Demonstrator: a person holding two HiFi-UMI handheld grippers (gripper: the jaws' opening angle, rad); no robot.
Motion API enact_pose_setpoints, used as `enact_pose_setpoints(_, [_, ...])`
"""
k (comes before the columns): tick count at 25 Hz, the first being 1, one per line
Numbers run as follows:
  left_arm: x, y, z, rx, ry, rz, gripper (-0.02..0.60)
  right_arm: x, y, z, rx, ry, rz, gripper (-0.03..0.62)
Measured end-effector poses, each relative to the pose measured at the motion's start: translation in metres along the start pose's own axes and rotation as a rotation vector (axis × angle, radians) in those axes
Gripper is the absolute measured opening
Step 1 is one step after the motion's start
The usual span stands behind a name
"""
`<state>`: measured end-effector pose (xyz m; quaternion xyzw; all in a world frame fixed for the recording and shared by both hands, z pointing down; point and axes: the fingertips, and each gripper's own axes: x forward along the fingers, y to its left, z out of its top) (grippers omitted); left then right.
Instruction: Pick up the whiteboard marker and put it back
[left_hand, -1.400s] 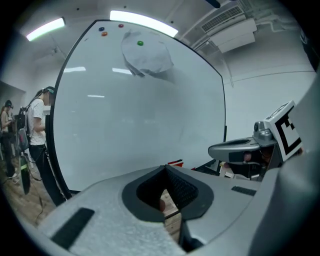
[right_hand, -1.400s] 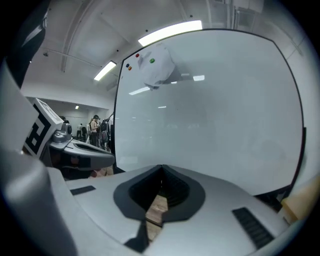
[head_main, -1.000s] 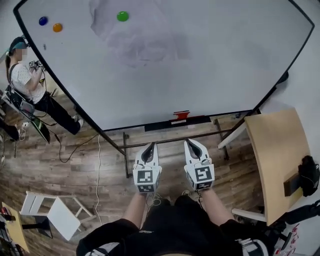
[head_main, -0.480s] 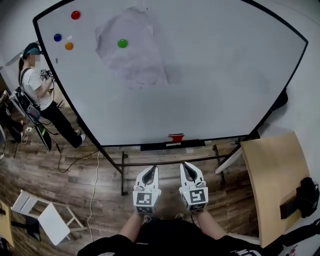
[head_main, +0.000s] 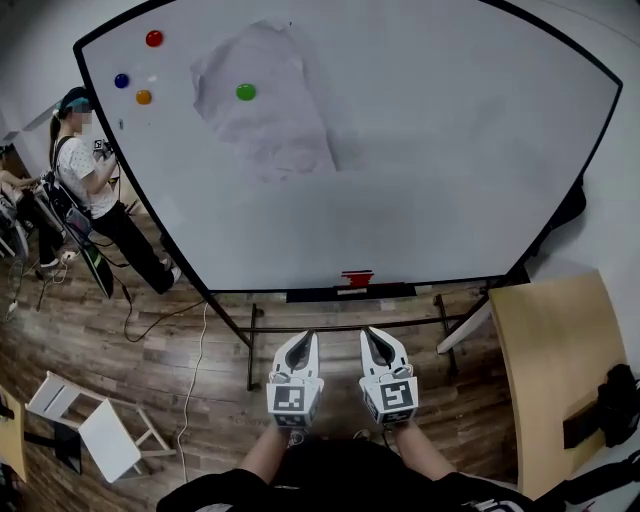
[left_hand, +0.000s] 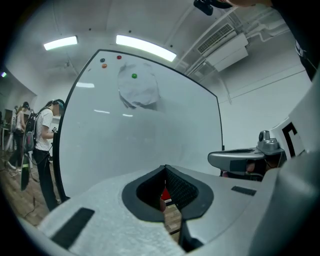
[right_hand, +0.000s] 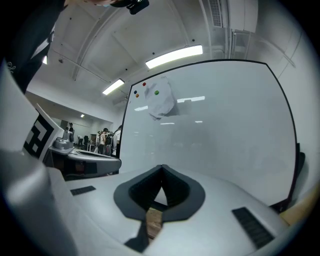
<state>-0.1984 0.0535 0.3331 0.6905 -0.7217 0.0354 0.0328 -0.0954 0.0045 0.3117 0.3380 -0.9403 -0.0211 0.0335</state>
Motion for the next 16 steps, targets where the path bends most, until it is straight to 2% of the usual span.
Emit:
enact_pose_setpoints(5, [-0.001, -0.0055, 0.0004, -0.021, 0.003, -0.008, 0.006, -0.0025, -0.001, -0.0022, -0.002, 0.009, 0.007, 0.002])
enact_pose_setpoints(16, [0.0005, -0.0097, 0.0023, -0.005, -0.013, -0.023, 0.006, -0.0032, -0.0004, -0.0084, 0.003, -0.005, 0.017, 0.002])
